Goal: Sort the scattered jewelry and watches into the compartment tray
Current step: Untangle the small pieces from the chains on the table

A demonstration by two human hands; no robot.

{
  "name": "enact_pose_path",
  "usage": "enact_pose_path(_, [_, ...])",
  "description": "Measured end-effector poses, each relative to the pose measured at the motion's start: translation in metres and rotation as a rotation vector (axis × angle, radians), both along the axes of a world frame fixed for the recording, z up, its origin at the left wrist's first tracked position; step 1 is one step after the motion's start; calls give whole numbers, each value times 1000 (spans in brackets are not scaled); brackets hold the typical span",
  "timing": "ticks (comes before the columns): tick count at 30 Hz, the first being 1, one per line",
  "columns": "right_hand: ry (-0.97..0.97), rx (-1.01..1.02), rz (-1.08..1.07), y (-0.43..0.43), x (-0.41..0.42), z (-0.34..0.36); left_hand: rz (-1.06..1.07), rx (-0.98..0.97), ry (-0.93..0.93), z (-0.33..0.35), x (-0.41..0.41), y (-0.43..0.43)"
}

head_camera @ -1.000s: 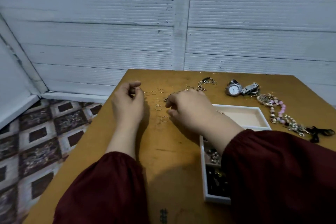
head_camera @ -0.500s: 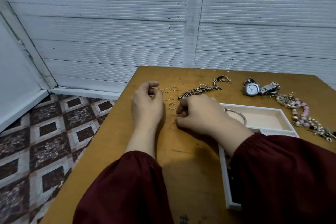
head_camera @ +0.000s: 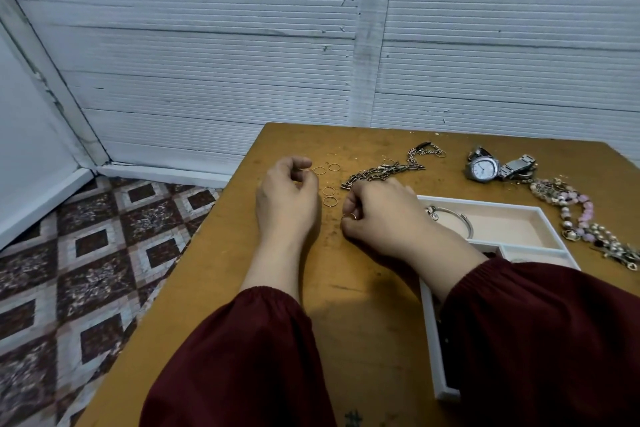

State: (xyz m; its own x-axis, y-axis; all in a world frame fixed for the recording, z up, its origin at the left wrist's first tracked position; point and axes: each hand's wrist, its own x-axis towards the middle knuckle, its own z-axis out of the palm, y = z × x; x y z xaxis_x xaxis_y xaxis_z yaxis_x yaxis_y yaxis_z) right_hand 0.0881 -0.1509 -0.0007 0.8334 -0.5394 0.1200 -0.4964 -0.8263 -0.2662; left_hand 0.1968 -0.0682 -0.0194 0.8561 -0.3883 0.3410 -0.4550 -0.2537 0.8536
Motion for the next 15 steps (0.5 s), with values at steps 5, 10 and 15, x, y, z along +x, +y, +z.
enact_pose_path(5, [-79, 29, -1, -3, -1, -3, -39, 186, 18, -3, 1, -1])
enact_pose_path(10, [-340, 263, -64, -8, 0, -2, -41, 288, -2, 2, 0, 0])
enact_pose_path(15, [-535, 405, -130, -14, 0, -3, -55, 366, -5, -2, -1, -2])
